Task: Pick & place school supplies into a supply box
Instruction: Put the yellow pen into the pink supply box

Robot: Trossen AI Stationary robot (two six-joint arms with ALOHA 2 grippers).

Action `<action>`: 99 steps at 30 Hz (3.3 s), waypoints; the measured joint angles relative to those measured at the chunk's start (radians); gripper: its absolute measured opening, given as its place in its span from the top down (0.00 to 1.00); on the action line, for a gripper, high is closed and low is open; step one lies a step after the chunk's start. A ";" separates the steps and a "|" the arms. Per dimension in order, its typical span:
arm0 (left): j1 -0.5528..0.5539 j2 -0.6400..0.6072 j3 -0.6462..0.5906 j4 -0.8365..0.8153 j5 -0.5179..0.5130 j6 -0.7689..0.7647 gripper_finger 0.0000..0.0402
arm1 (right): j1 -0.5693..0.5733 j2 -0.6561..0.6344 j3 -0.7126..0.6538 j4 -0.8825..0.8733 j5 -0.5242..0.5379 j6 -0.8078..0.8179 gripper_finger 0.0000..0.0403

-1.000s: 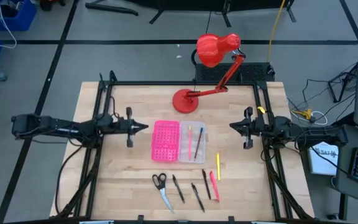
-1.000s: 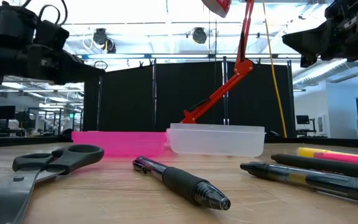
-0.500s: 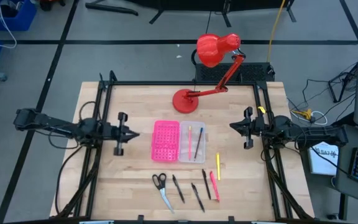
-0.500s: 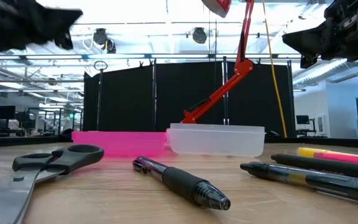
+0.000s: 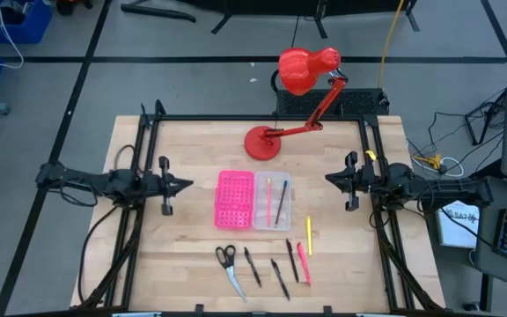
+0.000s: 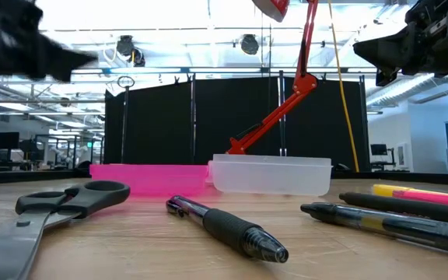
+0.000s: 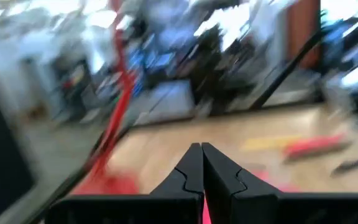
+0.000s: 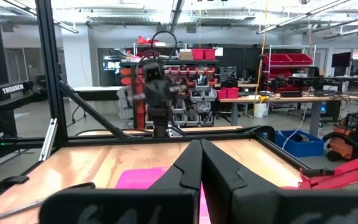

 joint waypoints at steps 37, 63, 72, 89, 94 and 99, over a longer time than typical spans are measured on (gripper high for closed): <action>0.001 -0.015 -0.016 0.131 -0.171 0.156 0.92 | 0.301 1.016 1.260 -1.287 0.416 0.653 1.00; 0.001 -0.015 -0.016 0.103 -0.198 0.064 0.92 | 0.687 1.703 1.546 -1.832 0.295 1.680 0.83; 0.001 -0.015 -0.016 0.100 -0.198 0.065 0.92 | 0.618 1.693 1.329 -1.516 0.206 1.684 0.56; 0.001 -0.015 -0.016 0.114 -0.198 0.109 0.92 | 0.568 1.693 1.267 -1.298 0.174 1.681 0.58; 0.001 -0.015 -0.016 0.114 -0.198 0.074 0.92 | 0.567 1.696 1.257 -1.304 0.174 1.674 0.61; 0.001 -0.015 -0.016 0.114 -0.198 0.054 0.92 | 0.568 1.696 1.197 -1.294 0.132 1.683 0.65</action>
